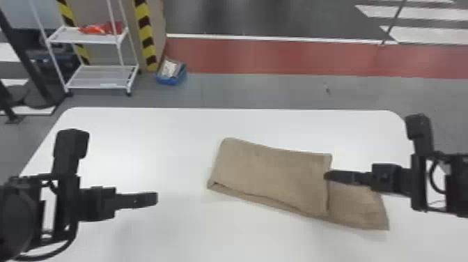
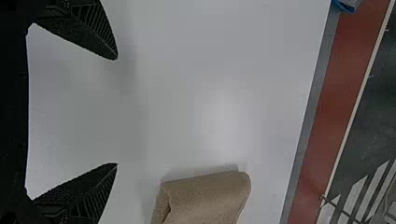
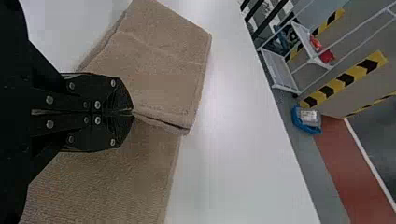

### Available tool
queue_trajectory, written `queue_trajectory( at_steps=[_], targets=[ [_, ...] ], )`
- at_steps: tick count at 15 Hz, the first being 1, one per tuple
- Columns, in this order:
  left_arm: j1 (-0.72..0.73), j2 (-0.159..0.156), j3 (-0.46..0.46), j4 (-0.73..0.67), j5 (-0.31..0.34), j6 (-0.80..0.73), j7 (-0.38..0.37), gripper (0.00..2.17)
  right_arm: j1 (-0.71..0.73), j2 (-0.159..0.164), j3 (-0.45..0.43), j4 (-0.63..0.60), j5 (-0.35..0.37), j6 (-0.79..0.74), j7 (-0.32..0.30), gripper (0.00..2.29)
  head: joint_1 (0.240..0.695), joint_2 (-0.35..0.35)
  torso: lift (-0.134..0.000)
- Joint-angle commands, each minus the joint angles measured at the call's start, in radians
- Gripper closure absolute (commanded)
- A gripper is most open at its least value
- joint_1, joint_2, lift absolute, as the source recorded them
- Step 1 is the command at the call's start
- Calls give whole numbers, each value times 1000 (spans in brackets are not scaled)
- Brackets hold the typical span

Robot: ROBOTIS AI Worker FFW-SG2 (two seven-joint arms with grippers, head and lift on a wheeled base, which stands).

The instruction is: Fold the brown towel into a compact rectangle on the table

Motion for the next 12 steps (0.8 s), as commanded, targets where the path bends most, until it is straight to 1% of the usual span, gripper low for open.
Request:
queue_trajectory(
  at_steps=[1, 4, 5, 6, 7, 9, 10, 12],
  targets=[
    [-3, 0, -8, 2, -5, 4, -1, 66, 10, -2, -8, 33, -7, 5, 0, 1183, 695, -72, -124],
    [-7, -1, -16, 4, -11, 4, -1, 66, 2, -3, -17, 24, -18, 5, 0, 1183, 695, -80, -124],
    [-10, 0, -22, 4, -13, 4, 1, 66, 5, -2, -18, -1, -27, 5, 0, 1187, 695, -81, -124],
    [-17, 0, -25, 5, -14, 4, 1, 66, 17, -2, -31, -53, -56, 5, 0, 1183, 695, -83, -124],
    [-24, -1, -27, 10, -17, 4, 1, 66, 39, -2, -71, -122, -97, 5, 0, 1183, 695, -83, -124],
    [-30, -1, -36, 11, -23, 4, 1, 66, 108, -7, -133, -197, -157, 5, 0, 1183, 695, -79, -124],
    [-32, -1, -42, 17, -23, 4, 1, 66, 146, -10, -161, -206, -180, 5, 0, 1183, 695, -80, -124],
    [-40, -1, -59, 27, -28, 4, 1, 66, 195, -13, -181, -191, -180, 5, 3, 1183, 695, -99, -124]
  ],
)
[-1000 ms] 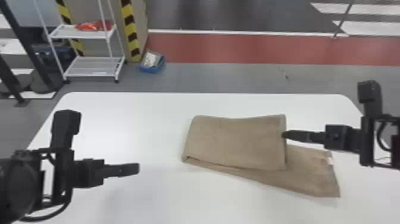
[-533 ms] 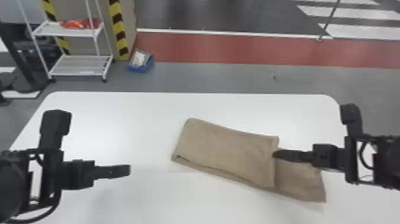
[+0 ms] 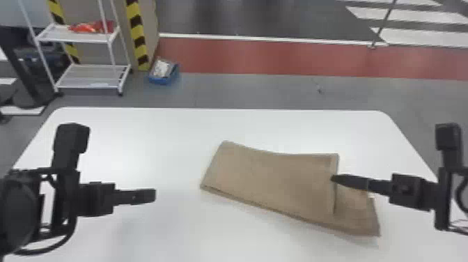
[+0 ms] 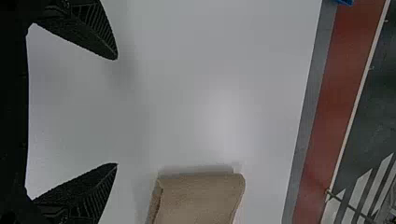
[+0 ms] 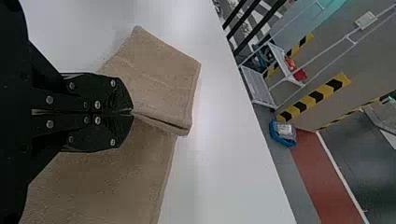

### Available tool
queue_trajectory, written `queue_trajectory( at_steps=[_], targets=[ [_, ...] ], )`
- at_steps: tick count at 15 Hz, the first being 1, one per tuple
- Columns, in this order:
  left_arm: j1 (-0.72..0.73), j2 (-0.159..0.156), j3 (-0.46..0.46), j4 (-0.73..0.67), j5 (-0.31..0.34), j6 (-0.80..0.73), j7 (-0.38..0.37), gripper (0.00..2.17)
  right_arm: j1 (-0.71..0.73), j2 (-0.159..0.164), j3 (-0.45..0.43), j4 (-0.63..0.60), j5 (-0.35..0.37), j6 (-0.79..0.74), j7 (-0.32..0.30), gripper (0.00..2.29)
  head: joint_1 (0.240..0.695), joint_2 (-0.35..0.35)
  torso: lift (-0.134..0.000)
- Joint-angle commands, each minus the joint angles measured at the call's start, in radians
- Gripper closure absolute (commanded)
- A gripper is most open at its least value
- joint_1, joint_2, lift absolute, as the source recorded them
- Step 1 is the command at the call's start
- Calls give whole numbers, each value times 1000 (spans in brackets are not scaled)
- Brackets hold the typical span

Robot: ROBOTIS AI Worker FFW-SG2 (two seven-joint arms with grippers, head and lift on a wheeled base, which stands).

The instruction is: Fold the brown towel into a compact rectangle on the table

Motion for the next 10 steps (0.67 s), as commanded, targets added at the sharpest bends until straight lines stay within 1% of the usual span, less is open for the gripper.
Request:
queue_trajectory(
  at_steps=[1, 4, 8, 9, 10],
  targets=[
    [-8, 0, -21, 6, -5, 4, 0, 66, 52, -3, -16, 33, 1, 5, 1, 1183, 695, -106, -124],
    [-4, -2, -34, 8, -6, 4, 0, 66, 53, -3, -11, 62, 8, 5, 1, 1183, 695, -138, -124],
    [17, 0, -29, 0, -6, 4, -2, 66, 13, -6, -25, 59, 2, 5, -2, 1183, 695, -148, -124],
    [20, 0, -28, -3, -6, 4, -2, 66, 17, -6, -54, 32, -16, 5, 6, 1183, 695, -149, -124],
    [25, 0, -24, -6, -6, 4, -3, 70, 23, -6, -105, 4, -47, 5, 7, 1183, 695, -150, -124]
  ],
)
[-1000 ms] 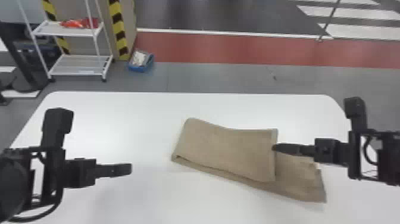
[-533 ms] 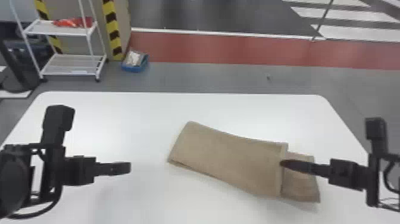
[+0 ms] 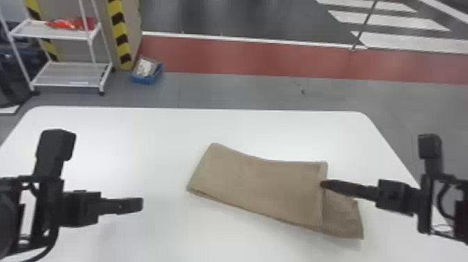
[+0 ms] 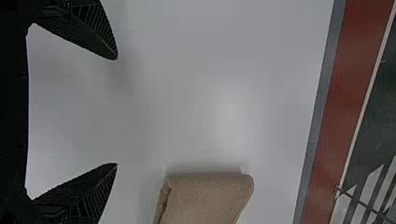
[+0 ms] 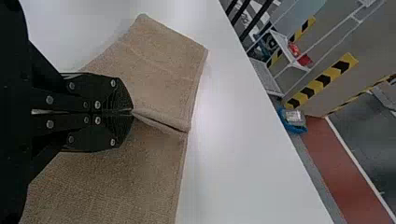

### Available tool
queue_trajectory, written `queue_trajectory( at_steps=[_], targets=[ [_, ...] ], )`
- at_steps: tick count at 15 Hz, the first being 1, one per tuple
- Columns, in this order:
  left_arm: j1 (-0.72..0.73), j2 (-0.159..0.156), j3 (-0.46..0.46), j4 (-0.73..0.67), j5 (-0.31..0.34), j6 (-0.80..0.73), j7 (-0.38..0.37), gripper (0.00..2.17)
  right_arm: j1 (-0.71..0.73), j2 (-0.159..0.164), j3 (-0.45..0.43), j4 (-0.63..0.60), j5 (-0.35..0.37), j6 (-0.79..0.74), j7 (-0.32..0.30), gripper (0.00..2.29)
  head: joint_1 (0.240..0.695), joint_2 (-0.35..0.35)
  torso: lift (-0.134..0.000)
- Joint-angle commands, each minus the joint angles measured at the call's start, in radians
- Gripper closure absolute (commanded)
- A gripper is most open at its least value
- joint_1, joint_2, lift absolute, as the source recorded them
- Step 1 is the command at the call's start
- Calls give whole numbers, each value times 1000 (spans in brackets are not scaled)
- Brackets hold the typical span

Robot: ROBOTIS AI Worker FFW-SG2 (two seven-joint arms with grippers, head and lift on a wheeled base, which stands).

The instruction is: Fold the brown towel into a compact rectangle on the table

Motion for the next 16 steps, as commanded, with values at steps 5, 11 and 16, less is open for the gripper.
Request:
queue_trajectory(
  at_steps=[5, 11, 16],
  targets=[
    [21, -2, -5, -11, 0, 4, -1, 70, 55, -14, -43, 63, -36, 5, -1, 1183, 695, -196, -124],
    [51, -3, 13, -76, 3, 4, 4, 73, 89, -23, -208, -13, -144, 5, 7, 1183, 695, -198, -124],
    [61, -8, 3, -88, 6, 4, 4, 76, 164, -33, -224, 34, -140, 5, 13, 1183, 695, -261, -124]
  ],
)
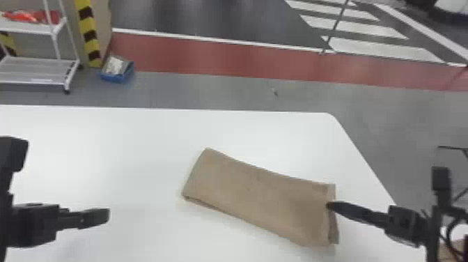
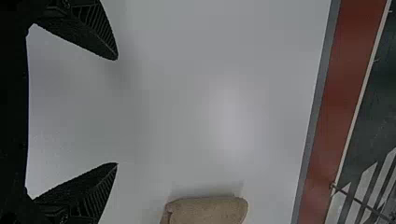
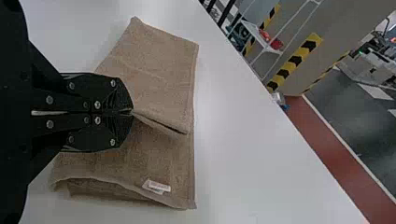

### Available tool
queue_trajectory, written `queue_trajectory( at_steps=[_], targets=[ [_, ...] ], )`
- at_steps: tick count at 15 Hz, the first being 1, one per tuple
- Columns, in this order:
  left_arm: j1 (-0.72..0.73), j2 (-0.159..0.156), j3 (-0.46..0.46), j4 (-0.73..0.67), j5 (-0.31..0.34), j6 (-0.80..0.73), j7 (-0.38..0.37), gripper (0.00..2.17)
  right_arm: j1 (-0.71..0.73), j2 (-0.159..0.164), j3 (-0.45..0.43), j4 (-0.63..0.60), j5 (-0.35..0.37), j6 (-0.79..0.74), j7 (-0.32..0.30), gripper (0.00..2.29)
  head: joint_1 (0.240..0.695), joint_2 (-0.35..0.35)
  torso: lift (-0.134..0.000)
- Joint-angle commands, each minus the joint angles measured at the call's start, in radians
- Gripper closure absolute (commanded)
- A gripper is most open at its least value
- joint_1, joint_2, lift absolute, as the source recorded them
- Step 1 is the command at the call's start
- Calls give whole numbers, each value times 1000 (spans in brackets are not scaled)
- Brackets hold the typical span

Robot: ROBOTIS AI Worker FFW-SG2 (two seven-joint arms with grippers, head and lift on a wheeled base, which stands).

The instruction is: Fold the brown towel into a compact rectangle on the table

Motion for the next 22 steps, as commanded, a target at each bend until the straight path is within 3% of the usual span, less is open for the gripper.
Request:
queue_trajectory(
  at_steps=[1, 5, 9, 16, 20, 22],
  targets=[
    [10, -4, -9, -11, -1, 4, 0, 76, -4, 3, 25, 21, 18, 5, -4, 1183, 695, -269, -124],
    [29, -4, -7, -37, -4, 4, 0, 76, -48, -11, 1, 20, 2, 5, -4, 1183, 695, -275, -124],
    [42, -4, -12, -48, -6, 4, 3, 76, -50, -58, -65, 23, -37, 5, -2, 1183, 695, -297, -124],
    [29, -4, -16, -42, -10, 4, 5, 76, -30, -61, -24, 98, -9, 5, 1, 1183, 695, -339, -124],
    [4, -4, -19, -20, -13, 4, 5, 76, 2, -63, -145, 59, -55, 5, 14, 1183, 695, -334, -124],
    [-5, -6, -27, 6, -12, 4, 6, 76, 25, -74, -122, 131, -29, 5, 16, 1183, 695, -350, -124]
  ],
)
